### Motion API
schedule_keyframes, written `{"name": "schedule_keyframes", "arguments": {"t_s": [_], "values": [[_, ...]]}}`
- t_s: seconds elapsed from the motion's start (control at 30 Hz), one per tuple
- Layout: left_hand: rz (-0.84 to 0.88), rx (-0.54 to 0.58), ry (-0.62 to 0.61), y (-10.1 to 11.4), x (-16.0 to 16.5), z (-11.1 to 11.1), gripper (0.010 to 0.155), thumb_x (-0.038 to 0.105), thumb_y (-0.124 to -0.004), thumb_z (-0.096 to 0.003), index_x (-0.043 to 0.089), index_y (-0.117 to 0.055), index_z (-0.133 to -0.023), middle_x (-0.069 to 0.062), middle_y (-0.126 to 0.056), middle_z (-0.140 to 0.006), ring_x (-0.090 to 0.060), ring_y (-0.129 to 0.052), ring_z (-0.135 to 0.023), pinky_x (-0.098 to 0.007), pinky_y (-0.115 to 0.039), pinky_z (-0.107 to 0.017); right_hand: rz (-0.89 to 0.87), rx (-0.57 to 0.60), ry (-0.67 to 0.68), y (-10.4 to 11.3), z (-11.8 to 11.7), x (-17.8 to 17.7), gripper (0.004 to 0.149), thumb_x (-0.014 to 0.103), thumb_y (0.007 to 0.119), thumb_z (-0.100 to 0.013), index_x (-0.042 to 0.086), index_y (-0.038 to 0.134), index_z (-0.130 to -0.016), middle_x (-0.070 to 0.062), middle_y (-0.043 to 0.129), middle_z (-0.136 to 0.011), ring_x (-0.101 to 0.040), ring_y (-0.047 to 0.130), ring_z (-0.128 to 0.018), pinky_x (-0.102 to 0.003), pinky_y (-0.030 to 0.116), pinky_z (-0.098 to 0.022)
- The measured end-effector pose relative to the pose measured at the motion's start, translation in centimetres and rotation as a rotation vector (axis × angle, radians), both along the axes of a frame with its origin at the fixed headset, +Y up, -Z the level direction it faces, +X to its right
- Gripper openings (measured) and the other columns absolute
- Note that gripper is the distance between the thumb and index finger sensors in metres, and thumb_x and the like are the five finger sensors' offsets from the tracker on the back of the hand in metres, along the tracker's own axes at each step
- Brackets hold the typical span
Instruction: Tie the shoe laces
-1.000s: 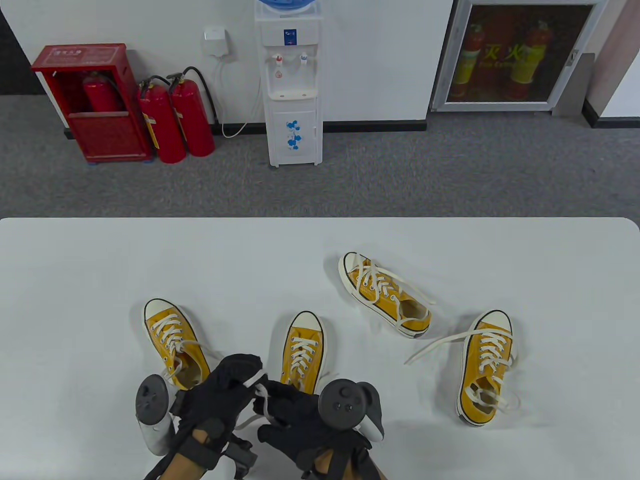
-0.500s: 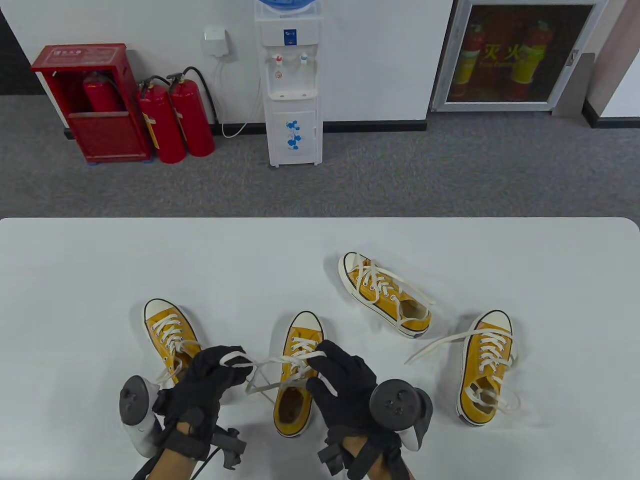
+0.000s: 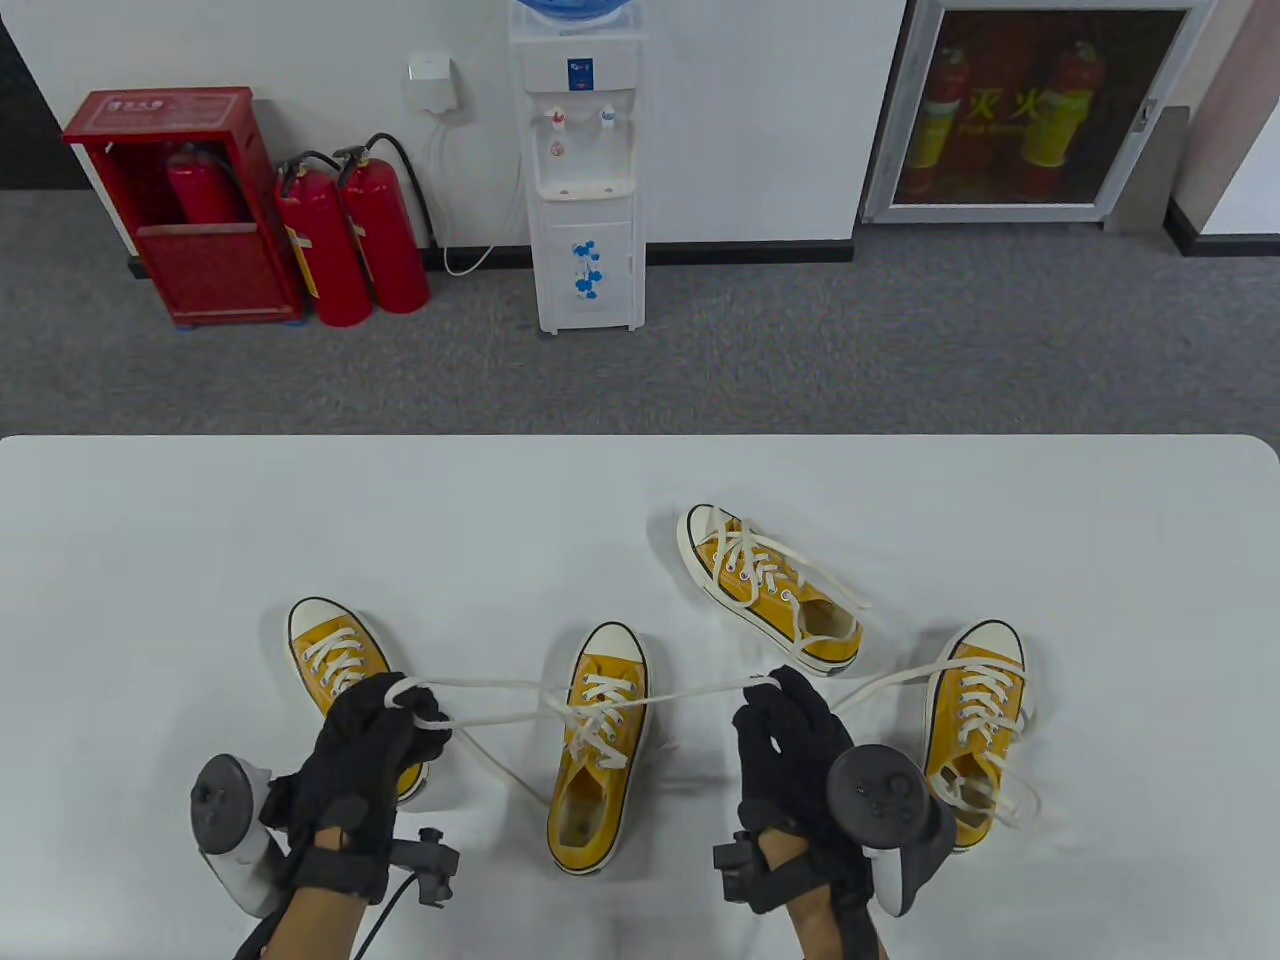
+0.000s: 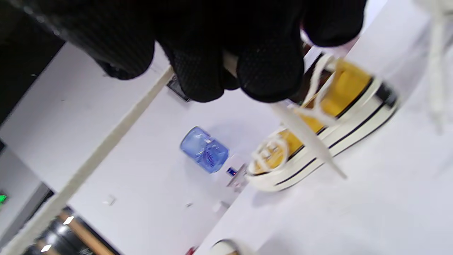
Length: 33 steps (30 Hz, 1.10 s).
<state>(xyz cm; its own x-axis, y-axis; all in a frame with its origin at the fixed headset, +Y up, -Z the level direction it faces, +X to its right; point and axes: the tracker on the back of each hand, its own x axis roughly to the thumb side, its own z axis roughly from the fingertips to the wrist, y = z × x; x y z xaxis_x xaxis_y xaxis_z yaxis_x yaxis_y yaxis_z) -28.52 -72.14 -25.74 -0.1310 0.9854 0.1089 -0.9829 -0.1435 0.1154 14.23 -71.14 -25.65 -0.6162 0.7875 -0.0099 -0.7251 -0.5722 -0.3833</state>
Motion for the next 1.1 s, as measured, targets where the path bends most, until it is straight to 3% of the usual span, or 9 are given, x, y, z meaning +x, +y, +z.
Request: {"name": "schedule_keyframes", "arguments": {"t_s": [0.23, 0.5, 0.8, 1.1], "values": [[-0.006, -0.033, 0.097, -0.1, -2.4, 0.0, 0.040, 0.035, -0.078, -0.0497, 0.029, -0.077, -0.089, -0.002, -0.095, -0.078, -0.025, -0.103, -0.056, -0.054, -0.081, -0.053, 0.062, -0.134, -0.100, -0.8, -0.5, 1.4, 0.056, 0.049, 0.080, -0.046, 0.011, 0.091, -0.085, -0.010, 0.078, -0.100, -0.027, 0.096, -0.065, -0.057, 0.067, -0.061], [-0.095, -0.190, 0.216, -0.9, -5.3, 0.0, 0.038, 0.035, -0.073, -0.0501, 0.029, -0.077, -0.087, -0.002, -0.096, -0.070, -0.023, -0.100, -0.043, -0.052, -0.082, -0.047, 0.139, -0.316, -0.168, -1.5, -1.0, 2.7, 0.059, 0.050, 0.079, -0.045, 0.010, 0.089, -0.087, -0.010, 0.075, -0.102, -0.026, 0.097, -0.064, -0.056, 0.069, -0.060], [-0.245, -0.342, 0.246, -1.7, -7.1, -0.1, 0.041, 0.038, -0.070, -0.0510, 0.028, -0.074, -0.090, 0.000, -0.095, -0.067, -0.019, -0.098, -0.039, -0.050, -0.083, -0.044, 0.123, -0.437, -0.212, -2.7, -1.4, 4.3, 0.066, 0.051, 0.079, -0.044, 0.005, 0.082, -0.092, -0.015, 0.067, -0.104, -0.024, 0.098, -0.058, -0.052, 0.075, -0.053], [-0.164, -0.408, 0.255, -3.0, -8.8, -0.2, 0.042, 0.039, -0.068, -0.0515, 0.028, -0.072, -0.091, 0.002, -0.094, -0.066, -0.017, -0.098, -0.038, -0.049, -0.084, -0.044, 0.135, -0.527, -0.237, -4.3, -1.9, 6.3, 0.067, 0.053, 0.077, -0.045, 0.005, 0.083, -0.091, -0.017, 0.070, -0.102, -0.016, 0.102, -0.044, -0.043, 0.081, -0.039]]}}
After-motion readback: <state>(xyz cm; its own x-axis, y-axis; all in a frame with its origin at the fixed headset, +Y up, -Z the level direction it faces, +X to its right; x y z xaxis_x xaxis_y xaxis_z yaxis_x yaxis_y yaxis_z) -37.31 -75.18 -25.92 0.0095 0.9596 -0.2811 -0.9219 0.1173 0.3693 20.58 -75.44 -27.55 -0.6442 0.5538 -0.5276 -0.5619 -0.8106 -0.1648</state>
